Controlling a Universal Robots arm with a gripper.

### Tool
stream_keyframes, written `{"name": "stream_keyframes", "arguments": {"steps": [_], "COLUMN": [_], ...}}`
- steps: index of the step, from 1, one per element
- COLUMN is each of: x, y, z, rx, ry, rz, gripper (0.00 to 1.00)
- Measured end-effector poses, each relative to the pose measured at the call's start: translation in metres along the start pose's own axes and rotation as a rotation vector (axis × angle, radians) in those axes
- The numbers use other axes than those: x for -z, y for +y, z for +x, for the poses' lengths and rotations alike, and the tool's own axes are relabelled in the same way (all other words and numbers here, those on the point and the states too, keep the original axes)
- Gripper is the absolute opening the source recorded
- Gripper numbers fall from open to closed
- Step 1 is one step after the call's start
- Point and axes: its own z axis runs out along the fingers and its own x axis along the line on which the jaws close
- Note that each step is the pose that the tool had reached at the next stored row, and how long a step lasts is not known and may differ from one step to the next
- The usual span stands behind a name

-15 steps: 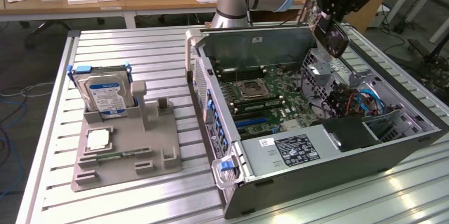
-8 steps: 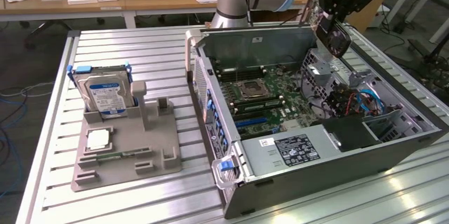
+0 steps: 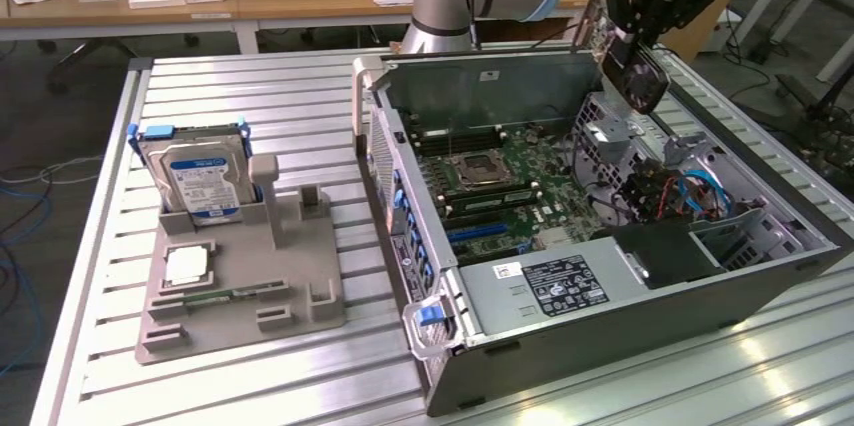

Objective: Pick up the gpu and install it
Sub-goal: 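Pick up the gpu and move the gpu toward the slot, then insert the gpu into the slot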

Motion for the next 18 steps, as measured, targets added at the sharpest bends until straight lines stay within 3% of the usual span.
{"name": "stream_keyframes", "arguments": {"steps": [18], "x": [-0.0005], "y": [0.0002], "z": [-0.0045], "rx": [0.0], "ry": [0.0001], "rz": [-0.0002], "gripper": [0.27]}}
